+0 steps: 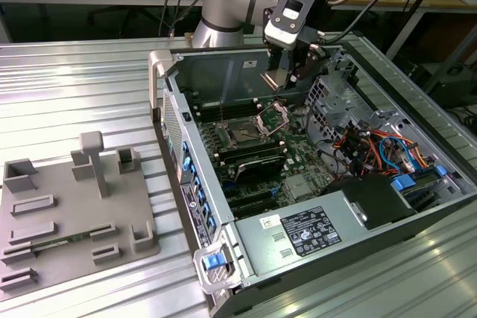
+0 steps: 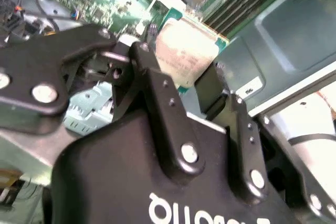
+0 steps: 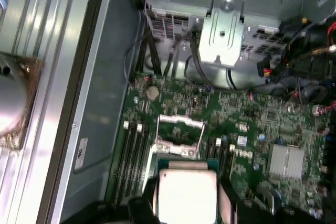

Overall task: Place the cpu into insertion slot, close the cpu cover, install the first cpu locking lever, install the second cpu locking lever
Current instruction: 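Place the cpu into insertion slot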

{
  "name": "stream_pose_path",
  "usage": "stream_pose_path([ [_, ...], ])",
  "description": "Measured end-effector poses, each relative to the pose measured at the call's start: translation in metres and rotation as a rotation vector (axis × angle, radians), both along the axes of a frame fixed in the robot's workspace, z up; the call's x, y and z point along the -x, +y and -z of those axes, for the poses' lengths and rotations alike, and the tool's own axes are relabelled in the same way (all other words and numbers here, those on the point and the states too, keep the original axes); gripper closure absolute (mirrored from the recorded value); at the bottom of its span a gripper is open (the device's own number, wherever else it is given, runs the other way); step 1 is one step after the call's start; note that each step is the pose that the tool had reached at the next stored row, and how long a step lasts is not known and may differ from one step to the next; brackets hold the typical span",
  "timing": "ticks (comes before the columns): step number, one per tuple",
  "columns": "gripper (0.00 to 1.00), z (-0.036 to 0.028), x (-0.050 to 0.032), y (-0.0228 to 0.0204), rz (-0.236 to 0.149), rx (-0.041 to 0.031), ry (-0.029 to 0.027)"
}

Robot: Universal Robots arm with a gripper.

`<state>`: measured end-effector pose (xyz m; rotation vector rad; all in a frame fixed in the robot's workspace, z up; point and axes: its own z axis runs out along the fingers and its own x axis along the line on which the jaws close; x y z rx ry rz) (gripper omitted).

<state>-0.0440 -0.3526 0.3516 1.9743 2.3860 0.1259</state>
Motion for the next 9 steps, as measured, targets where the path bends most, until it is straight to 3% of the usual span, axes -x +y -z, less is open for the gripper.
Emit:
stream_pose_path([
  [9, 0.45, 0.0000, 0.0000, 0.0000, 0.000, 0.0000, 0.0000],
])
